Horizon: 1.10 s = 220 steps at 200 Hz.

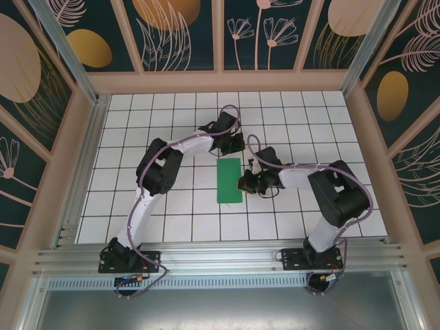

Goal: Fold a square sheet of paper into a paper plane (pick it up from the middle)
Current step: Fold the square sheet of paper in half at the center of the table.

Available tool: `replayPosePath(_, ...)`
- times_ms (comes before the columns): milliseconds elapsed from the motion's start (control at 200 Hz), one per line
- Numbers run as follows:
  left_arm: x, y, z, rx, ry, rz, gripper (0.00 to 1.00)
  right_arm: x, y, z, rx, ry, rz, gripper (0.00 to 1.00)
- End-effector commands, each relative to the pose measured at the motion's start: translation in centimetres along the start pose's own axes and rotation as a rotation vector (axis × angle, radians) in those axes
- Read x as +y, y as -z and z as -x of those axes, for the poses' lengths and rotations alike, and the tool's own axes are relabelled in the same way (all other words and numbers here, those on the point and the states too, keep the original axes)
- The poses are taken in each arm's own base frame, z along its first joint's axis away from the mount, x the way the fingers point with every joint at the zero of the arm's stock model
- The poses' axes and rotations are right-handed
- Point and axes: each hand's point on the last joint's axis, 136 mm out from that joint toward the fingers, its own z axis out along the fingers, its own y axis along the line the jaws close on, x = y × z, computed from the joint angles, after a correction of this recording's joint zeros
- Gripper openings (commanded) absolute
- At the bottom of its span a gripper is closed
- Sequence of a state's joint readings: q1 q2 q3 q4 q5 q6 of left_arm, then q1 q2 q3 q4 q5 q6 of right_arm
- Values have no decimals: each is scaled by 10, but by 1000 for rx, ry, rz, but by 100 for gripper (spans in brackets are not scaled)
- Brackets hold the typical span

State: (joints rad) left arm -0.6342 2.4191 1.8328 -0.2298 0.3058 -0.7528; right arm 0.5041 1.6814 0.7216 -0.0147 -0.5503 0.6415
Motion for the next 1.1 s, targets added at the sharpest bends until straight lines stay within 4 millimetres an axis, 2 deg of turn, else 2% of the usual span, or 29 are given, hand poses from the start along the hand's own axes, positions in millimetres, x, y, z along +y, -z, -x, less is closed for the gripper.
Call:
replayPosePath(0,59,-18,-21,50,48,158,4,-2,8,0,-2,-6,-23,0)
replayPosePath(110,26,3,-5,27,32,69,8,8,8,11,-20,23,17,0)
replayPosePath(200,-8,29,9,-6,1,-16,12,20,11,19,-38,67,65,0)
replayPosePath(260,-20,43,12,-18,-14,-45,14,30,16,26,-61,88,104,0)
replayPosePath(345,-28,56,10,-21,-18,-72,15,37,29,36,-106,101,132,0)
replayPosePath(430,-32,62,-2,5,-13,-114,15,32,40,45,-153,82,117,1)
replayPosePath(540,-33,64,-25,45,-28,-118,15,14,52,51,-207,31,78,2)
replayPosePath(626,-29,59,-44,82,-41,-94,15,2,58,53,-241,-5,53,2)
replayPosePath(771,-15,47,-69,137,-53,-39,14,-8,64,55,-275,-33,31,3)
replayPosePath(911,-11,35,-79,171,-60,-27,14,-11,65,55,-278,-41,29,3)
replayPosePath(1096,-3,21,-78,181,-51,-3,13,-10,63,54,-268,-39,33,3)
